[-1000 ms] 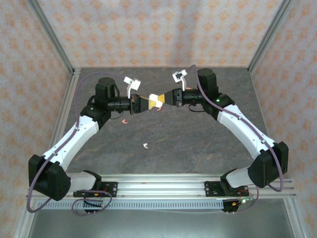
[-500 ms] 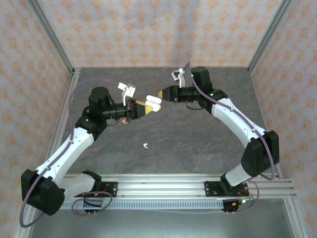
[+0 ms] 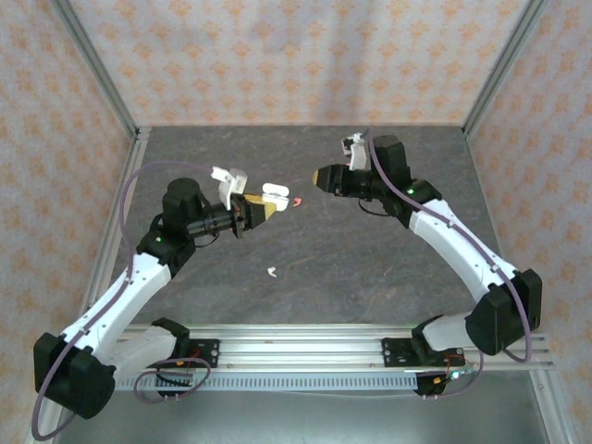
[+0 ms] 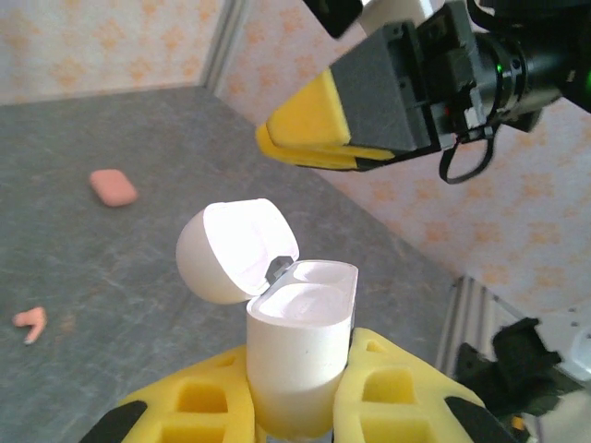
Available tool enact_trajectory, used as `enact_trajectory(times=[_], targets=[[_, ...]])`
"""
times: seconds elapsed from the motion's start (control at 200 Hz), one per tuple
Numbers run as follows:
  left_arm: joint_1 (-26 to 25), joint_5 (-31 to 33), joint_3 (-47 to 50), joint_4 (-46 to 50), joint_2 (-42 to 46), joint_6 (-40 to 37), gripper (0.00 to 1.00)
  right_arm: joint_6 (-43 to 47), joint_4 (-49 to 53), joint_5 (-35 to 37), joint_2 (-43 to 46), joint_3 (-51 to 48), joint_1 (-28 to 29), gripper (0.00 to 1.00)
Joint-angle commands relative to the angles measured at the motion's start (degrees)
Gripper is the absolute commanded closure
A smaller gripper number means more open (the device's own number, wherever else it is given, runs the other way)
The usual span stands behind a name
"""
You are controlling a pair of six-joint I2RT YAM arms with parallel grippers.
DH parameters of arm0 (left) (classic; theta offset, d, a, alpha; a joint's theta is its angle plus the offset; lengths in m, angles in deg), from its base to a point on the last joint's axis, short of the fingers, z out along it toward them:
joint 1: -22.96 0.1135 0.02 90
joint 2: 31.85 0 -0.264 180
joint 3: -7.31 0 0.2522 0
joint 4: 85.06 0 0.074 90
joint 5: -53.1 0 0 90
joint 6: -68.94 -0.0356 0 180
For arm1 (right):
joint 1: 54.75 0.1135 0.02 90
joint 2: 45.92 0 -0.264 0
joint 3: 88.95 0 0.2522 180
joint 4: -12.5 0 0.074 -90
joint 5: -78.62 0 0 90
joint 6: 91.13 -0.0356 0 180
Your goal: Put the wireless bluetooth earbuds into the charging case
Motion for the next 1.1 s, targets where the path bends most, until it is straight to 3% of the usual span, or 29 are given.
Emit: enact_trajectory(times=[0.0,0.14,0.435,0.505,0.575,0.67,0.806,1.096], targets=[[0.0,6.3,3.2,2.4,4.2,-4.6,1.0,-1.8,4.5,12.9,0.8,-4.0,2.0,0.68],[0.0,11.6,8.5,3.5,11.4,-6.0,1.0,-2.5,5.0,18.2,-0.3,-7.2,7.2,0.68],[-0.1,15.5,15.9,5.9,27.8,-7.8,1.0,-4.7,3.6,19.6,-7.0,-10.5,15.4,0.68],[-0.2,16.4,16.3,6.5,29.7,-8.1,1.0,-4.3,3.4,19.3,-10.1,-9.6,17.2,0.66],[-0.2,15.6,17.9,3.0,30.8,-6.6,1.0,-4.8,3.6,18.5,-14.0,-7.9,18.4,0.57],[-0.3,15.1,19.0,1.3,31.4,-5.1,1.0,-5.9,1.6,16.8,-17.8,-7.1,19.2,0.52],[-0.4,17.9,18.7,5.6,33.1,-6.6,1.0,-4.4,3.6,16.3,-22.8,-4.4,20.6,0.51],[-0.4,26.8,22.8,5.1,41.1,-3.4,0.99,-2.3,7.0,16.6,-30.8,1.6,23.8,0.52]])
